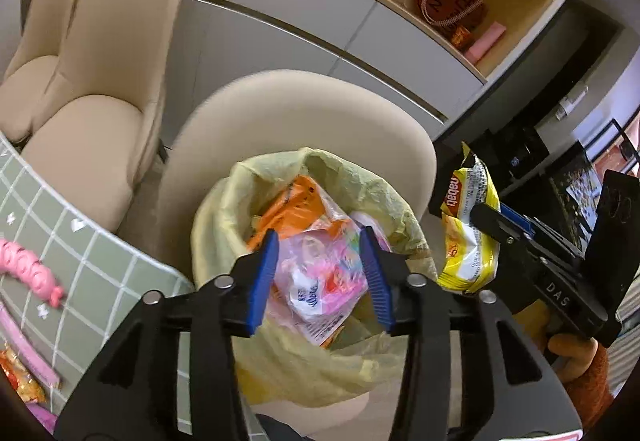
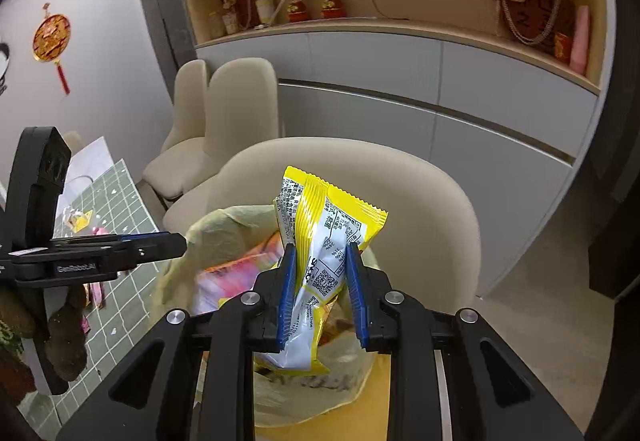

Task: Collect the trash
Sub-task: 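Carry both wrappers to the yellow bag and release them, then move both tools back over the table toward the milk carton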

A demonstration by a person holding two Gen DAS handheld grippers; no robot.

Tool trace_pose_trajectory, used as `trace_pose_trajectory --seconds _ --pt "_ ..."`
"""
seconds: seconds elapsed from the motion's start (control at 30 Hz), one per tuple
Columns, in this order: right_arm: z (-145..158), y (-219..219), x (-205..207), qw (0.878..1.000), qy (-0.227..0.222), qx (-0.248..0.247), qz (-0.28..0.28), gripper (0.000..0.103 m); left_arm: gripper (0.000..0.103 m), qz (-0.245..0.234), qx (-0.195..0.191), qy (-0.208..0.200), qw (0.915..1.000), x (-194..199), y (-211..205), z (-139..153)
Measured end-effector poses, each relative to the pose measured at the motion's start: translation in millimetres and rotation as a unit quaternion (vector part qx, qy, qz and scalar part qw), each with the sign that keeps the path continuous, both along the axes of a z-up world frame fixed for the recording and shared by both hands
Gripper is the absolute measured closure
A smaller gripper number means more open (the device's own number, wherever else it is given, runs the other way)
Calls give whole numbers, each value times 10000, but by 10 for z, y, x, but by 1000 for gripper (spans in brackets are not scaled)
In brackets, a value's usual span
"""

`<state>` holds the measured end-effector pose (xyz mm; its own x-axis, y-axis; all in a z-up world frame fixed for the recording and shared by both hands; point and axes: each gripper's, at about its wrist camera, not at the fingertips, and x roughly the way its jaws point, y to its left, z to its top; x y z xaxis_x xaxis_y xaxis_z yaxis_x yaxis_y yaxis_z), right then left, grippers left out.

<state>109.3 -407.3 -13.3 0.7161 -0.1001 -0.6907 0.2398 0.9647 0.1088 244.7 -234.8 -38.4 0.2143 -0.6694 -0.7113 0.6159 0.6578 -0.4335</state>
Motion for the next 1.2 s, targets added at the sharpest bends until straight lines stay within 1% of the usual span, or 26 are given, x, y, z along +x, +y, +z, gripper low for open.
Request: trace_pose_trajectory --seconds 0.13,0.23,0.37,0.43,0.5,0.57,0.63,0.7,0.8,0.97,1.03,1.07,1.2 --pt "-85 155 167 9995 133 -19 277 78 60 331 148 -444 9984 -136 366 94" --pt "-224 273 328 9982 338 -47 493 78 59 549 229 -536 9968 -238 660 101" --pt "-424 374 479 9955 661 36 679 78 57 895 354 -506 9941 -377 1048 13" --pt "-525 402 522 9938 838 51 728 77 55 1007 455 -427 9930 -456 1206 -57" --pt "-595 418 526 9930 908 58 757 76 55 1090 561 -293 9920 -534 1362 -160" --pt "-641 429 515 9924 959 44 766 72 55 1176 622 -172 9910 -578 1465 -242" --pt "-670 428 492 9917 989 140 812 67 55 1269 667 -36 9897 -609 1563 -322" --pt "-657 432 454 9919 975 127 811 62 55 1389 681 63 9879 -650 1669 -382" --pt "-605 441 386 9924 927 52 807 62 55 1558 674 146 9854 -710 1798 -421" --pt "-436 506 279 9944 721 -6 775 56 54 1835 733 4 9803 -834 2051 -375" --pt "-341 539 227 9953 581 8 778 54 54 2045 802 -75 9755 -912 2226 -351" --pt "-291 564 210 9955 526 12 785 52 54 2117 818 -76 9739 -928 2293 -352" --pt "-159 710 173 9953 250 119 931 51 54 2639 913 -209 9600 -1071 2708 -261"
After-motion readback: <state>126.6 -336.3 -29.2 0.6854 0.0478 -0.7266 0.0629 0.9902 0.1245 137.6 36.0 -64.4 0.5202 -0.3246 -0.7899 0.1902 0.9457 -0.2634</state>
